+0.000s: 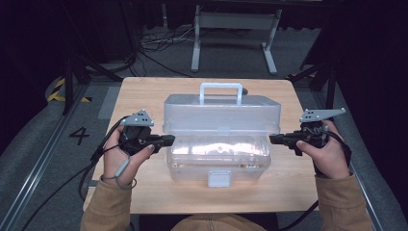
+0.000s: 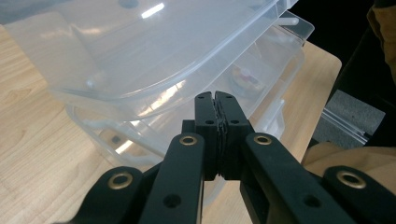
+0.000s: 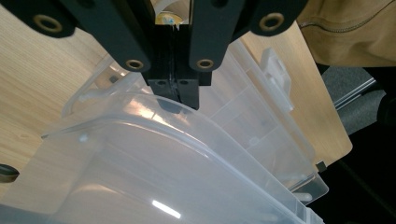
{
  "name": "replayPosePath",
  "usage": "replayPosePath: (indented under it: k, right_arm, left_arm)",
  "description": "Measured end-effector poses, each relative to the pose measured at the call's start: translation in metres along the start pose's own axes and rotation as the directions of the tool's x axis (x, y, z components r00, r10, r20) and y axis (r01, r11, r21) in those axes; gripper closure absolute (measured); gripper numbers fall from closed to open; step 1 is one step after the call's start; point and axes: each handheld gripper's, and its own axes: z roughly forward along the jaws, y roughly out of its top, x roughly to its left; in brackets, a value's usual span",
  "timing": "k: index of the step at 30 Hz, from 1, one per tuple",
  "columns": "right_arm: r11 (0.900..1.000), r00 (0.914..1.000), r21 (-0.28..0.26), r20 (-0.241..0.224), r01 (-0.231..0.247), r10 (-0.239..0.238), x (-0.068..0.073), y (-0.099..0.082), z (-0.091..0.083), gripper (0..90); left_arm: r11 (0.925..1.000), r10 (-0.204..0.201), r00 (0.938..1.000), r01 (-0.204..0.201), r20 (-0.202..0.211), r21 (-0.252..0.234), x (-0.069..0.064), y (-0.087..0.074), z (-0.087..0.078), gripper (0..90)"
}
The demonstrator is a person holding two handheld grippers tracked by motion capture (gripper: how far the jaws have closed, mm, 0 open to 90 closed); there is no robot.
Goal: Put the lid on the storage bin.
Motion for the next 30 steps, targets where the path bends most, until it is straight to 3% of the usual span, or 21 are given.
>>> replayPosePath:
  k: [7, 18, 30]
  right_arm:
    - [0.9989, 0.9999, 0.045, -0.009, 0.007, -0.006, 0.0015, -0.0006, 0.0009, 89.6]
    - [0.9936, 0.9998, 0.111, -0.016, 0.015, -0.014, 0.0044, -0.0021, 0.0024, 89.5]
    - [0.9857, 0.9996, 0.167, -0.019, 0.024, -0.021, 0.0048, -0.0039, 0.0040, 89.5]
  left_arm:
    - [0.9987, -0.003, 1.0000, 0.002, 0.003, 0.050, 0.0008, -0.0008, 0.0004, 87.9]
    - [0.9903, 0.007, 1.0000, -0.006, -0.005, 0.139, 0.0031, -0.0020, 0.0039, 87.0]
    - [0.9811, -0.007, 0.9999, 0.009, -0.009, 0.194, 0.0037, -0.0034, 0.0055, 88.5]
